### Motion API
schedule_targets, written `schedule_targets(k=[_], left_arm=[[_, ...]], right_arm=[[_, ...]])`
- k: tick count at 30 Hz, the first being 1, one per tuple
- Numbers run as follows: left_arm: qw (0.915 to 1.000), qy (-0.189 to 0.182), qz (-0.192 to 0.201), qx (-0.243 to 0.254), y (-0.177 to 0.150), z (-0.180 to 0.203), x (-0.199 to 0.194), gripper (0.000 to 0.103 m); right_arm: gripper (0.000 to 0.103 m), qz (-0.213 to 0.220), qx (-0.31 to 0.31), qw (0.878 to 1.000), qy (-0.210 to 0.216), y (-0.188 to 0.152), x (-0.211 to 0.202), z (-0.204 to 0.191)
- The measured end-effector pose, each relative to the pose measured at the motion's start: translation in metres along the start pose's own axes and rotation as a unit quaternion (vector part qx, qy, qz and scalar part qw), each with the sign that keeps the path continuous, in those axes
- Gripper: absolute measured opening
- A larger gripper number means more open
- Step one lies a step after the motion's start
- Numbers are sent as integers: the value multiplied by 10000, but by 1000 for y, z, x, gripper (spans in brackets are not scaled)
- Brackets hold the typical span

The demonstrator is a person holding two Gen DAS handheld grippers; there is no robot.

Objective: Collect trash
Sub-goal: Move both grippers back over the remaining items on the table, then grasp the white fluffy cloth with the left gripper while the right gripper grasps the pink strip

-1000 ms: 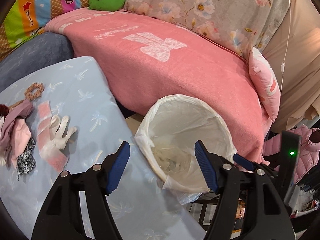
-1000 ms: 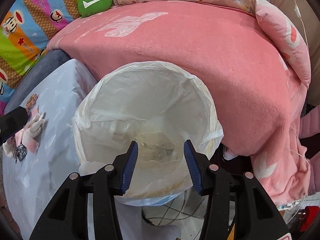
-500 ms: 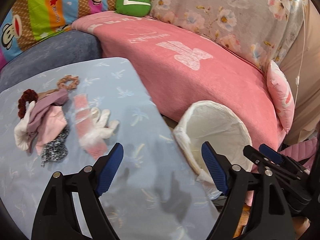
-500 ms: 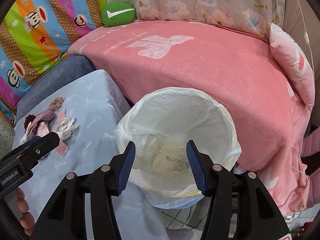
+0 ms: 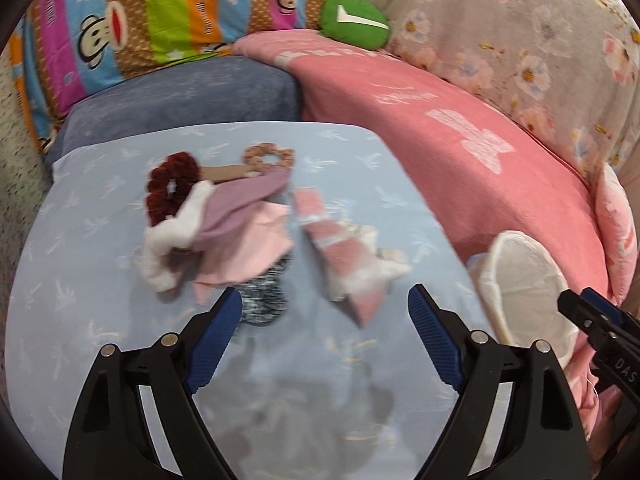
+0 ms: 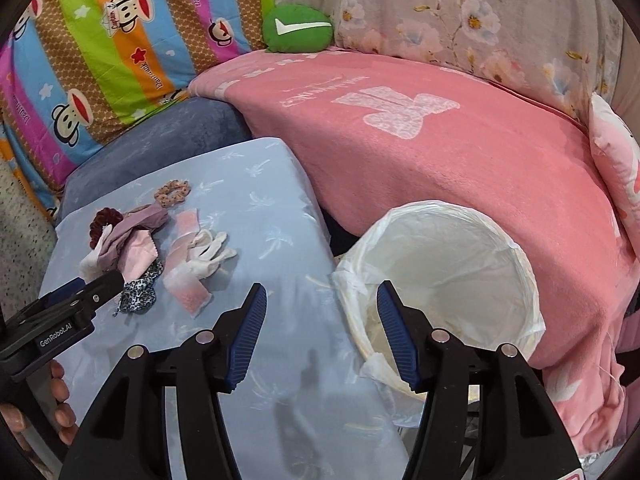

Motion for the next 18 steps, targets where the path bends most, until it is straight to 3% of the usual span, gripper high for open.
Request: schedule_targets(k=[11,18], left_arm=[[9968,545,-106,-569,1,-93,10,81],[9959,509,-207,-712,8,-119,25,81]], right_arm=[[59,-90,-400,9986,336,6,22,-76],[59,-187,-539,9974,441,13,47,-111]])
Point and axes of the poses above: each gripper's, at about its wrist camera, not at the fingertips, and x roughly the way its jaws point, z to its right, y to its top, the point moved 4 cm from there along x, roughly the way its jaws point, and after that the axes turned 2 degrees about -x, right-handed, at the moved point
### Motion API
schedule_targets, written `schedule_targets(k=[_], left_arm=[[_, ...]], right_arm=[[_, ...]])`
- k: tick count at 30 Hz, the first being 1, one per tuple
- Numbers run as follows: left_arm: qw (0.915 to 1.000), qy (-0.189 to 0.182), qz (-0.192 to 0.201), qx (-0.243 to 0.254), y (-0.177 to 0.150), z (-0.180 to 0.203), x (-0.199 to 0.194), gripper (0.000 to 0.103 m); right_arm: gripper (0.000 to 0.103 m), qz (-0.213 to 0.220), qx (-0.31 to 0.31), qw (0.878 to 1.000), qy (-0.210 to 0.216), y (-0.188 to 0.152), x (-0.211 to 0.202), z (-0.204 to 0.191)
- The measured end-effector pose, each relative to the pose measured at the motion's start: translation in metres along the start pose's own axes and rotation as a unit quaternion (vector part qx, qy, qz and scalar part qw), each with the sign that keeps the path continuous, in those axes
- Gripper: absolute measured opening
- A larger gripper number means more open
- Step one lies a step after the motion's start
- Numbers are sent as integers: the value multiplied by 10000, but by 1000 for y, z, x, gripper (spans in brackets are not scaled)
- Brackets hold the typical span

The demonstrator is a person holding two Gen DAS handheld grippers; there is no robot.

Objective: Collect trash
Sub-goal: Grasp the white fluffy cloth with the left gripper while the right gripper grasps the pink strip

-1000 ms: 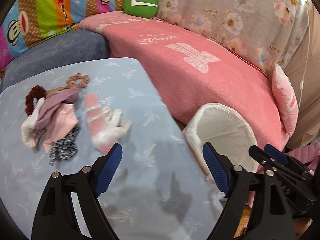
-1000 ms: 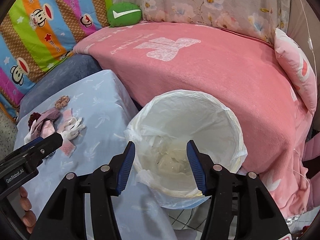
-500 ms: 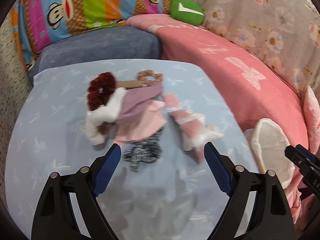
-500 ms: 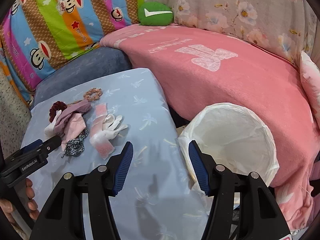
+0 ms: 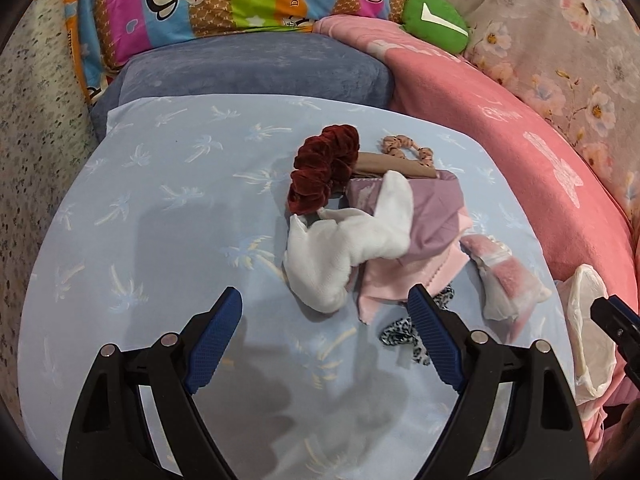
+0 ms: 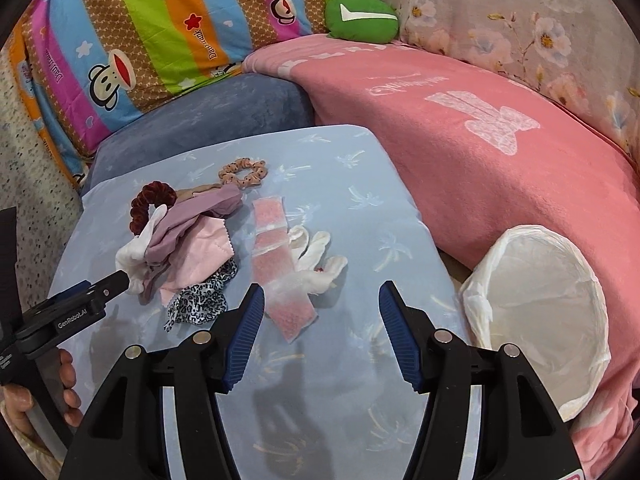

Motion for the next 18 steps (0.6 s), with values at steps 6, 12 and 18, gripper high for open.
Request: schedule_targets(k=[6,12,18], left_arm=[[9996,-218,-146,-86,3,-7,12,74],[9982,-481,-292,-217,3,-12,18,53],[9960,-743,-409,-296,2,-15,20,18]], right_arm=[[59,-91,-94,9999,6,9,26,-17],[59,-265,-161,9995,-24,10,55,-26],[59,-437,-180,9989,-54,8,76,-30]])
Point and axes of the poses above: each gripper's, at about its wrist camera, not at the fingertips, and x roughly the way its jaws point, z to its right, y to its top, the point moved 4 cm from there along x, roughly the way its jaws point, and after that the axes turned 2 degrees about -x, right-handed, at the moved point
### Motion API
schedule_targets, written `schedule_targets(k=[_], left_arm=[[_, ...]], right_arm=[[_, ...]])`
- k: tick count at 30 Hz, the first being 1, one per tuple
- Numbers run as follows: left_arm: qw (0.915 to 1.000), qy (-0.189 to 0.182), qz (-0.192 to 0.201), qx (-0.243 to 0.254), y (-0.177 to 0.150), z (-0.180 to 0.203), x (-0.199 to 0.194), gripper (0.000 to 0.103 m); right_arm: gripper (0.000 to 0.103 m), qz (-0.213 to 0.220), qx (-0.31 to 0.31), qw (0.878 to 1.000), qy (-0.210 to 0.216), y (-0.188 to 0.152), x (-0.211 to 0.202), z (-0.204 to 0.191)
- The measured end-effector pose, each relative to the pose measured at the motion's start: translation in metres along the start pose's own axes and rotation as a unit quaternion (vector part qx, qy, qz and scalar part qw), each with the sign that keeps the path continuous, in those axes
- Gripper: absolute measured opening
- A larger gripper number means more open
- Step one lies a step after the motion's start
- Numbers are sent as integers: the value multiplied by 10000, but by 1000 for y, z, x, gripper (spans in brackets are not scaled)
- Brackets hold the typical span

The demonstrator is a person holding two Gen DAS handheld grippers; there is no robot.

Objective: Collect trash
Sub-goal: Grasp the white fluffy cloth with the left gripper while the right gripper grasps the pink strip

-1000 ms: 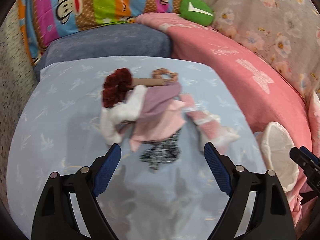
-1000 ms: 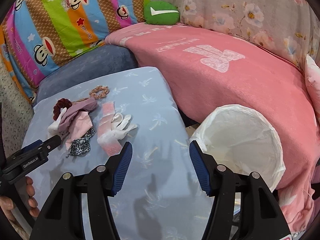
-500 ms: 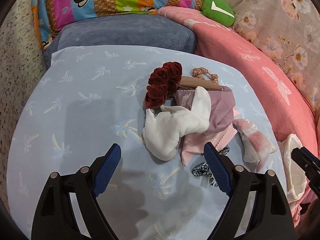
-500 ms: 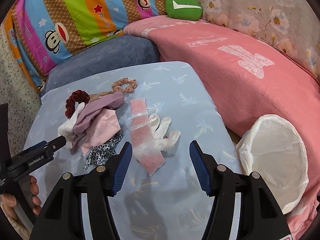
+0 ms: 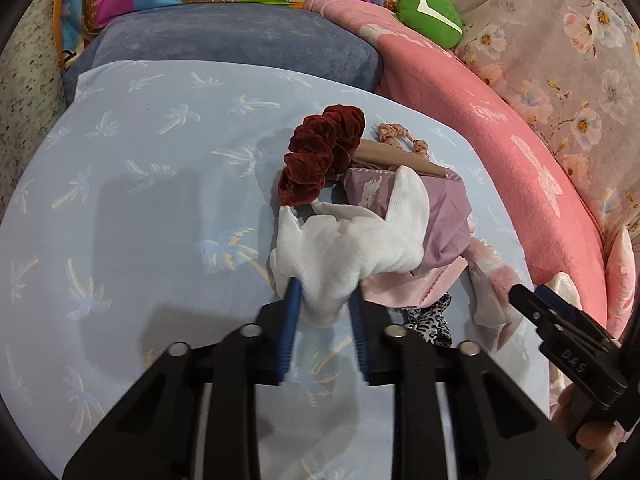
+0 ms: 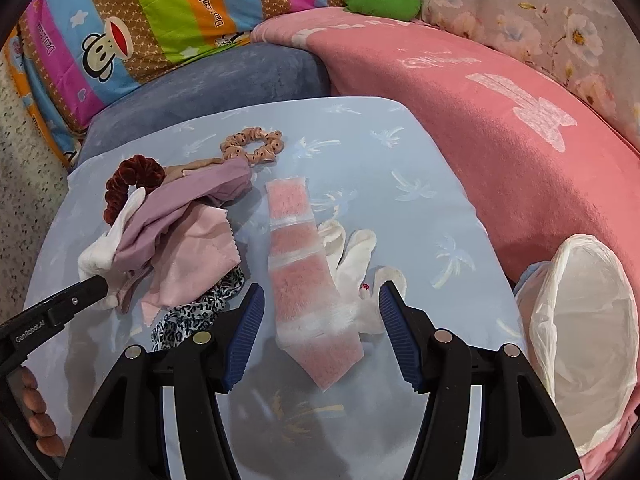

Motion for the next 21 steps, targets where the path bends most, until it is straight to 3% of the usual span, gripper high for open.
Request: schedule_targets(k=[5,13,21], left_arm=[[10000,3,35,-57,1,0,-4,11],[9998,-24,196,-62,3,8,-21,9],[9988,-169,438,102,7,32,-45,9]], right_arm=[[57,-106,-30,9999,3,-4,8,-2],[15,-243,-65,9995,191,-11,7,-6],[10,36,51,9990,438,-5,-29,-3]])
Point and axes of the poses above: each gripper's, at about its wrist camera, not at the fingertips, and x roughly the way its jaws point, z to its right, y to its top, the point moved 4 cm from there along x, roughly the way its jaws point, and after that the axes turned 2 degrees about -x, right-handed, at the moved point
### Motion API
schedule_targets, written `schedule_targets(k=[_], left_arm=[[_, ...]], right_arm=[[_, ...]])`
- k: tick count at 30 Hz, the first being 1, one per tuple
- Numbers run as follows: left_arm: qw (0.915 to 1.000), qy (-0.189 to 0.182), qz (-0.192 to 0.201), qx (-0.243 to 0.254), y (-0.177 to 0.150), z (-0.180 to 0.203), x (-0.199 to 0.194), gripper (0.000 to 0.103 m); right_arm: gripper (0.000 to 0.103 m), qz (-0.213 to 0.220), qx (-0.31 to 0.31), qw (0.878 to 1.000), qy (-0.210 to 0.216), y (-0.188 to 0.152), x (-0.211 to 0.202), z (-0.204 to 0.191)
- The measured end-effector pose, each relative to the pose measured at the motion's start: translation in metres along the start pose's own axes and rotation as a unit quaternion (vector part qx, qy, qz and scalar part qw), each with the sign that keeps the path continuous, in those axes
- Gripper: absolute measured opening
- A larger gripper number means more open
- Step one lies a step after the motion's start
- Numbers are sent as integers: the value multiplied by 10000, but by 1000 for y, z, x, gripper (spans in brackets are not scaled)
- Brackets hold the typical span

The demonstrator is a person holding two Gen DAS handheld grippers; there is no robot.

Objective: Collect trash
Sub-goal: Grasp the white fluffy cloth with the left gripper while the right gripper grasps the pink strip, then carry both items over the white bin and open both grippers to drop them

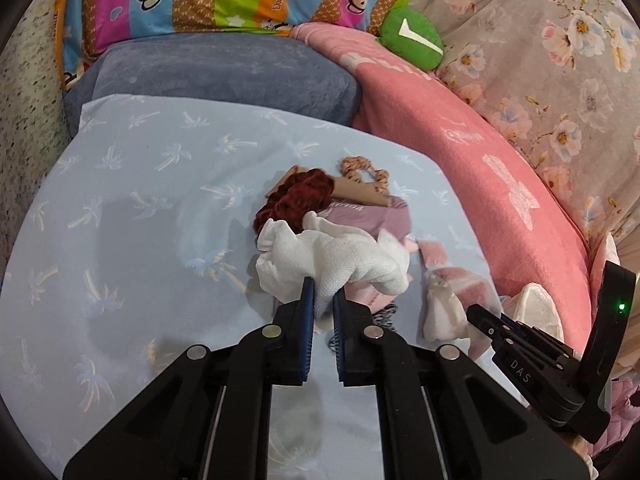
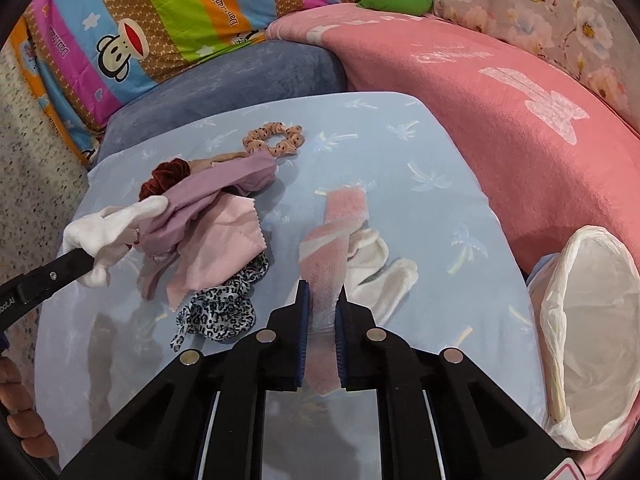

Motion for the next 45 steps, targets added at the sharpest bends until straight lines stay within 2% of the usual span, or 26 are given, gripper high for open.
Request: schedule_targets(k=[12,23,35,45], left_arm=[[9983,-382,196,383,-4,55,-23,9],[9937,-685,130,882,-17,123,-21,9],[9827,-1048,-108,1520,-45,210,-9,9],[9682,-1327,-413,2081,-73,283,10,9]], right_arm=[[10,455,238,9983,283,9,-58,19],[10,868,472,9949,200,9,-106,59],[10,1152,1002,9882,-115,-10,-147,143],[10,1204,1568,9792,-452,-36,-165,221]])
Point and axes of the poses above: each gripper's, at about its wrist camera, not at the fingertips, and x roughly the way its jaws point, z to its right, y to its top, the point moved 4 cm from there along x, roughly the way its jaws point, and after that the axes turned 2 degrees about -x, right-handed, at the moved point
